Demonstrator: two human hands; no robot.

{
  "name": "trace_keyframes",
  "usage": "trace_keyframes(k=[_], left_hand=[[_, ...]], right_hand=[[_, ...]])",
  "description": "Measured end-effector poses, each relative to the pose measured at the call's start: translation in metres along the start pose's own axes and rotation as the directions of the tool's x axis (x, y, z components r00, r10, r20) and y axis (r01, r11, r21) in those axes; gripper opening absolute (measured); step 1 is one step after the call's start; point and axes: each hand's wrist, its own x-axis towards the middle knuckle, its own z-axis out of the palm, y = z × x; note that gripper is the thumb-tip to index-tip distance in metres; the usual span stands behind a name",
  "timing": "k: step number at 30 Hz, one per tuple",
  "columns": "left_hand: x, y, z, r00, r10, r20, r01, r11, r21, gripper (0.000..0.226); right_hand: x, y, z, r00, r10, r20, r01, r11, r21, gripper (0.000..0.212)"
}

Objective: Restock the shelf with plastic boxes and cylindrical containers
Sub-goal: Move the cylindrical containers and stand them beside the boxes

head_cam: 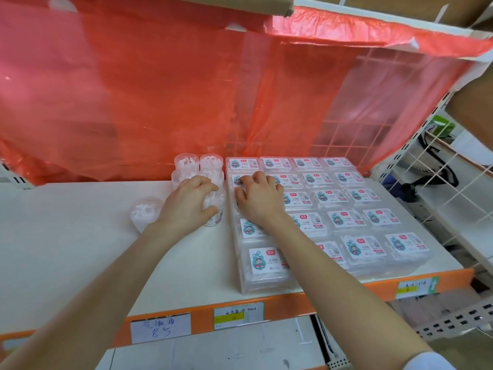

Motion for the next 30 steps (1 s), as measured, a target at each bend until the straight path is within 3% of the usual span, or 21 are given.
trace_keyframes(k=[15,23,30], left_hand=[[-0.005,0.001,-0.001,0.999,-0.03,-0.045,0.032,0.999,0.04,0.06],[-0.023,-0.026,-0.04,0.987,-0.062,-0.15,0.068,0.997,0.029,0.048],[-0.044,-0.054,-0.048,0.986,-0.166,-0.001,0.166,0.985,0.048,0.067]], right_hand=[[0.002,0.0,0.001,1.0,-0.009,0.004,0.009,1.0,-0.015,0.04],[0.007,-0.008,-0.011,0.995,0.027,0.099,-0.022,0.998,-0.053,0.04],[0.014,-0.033,-0.02,0.998,-0.031,0.06,0.032,0.999,-0.03,0.042]])
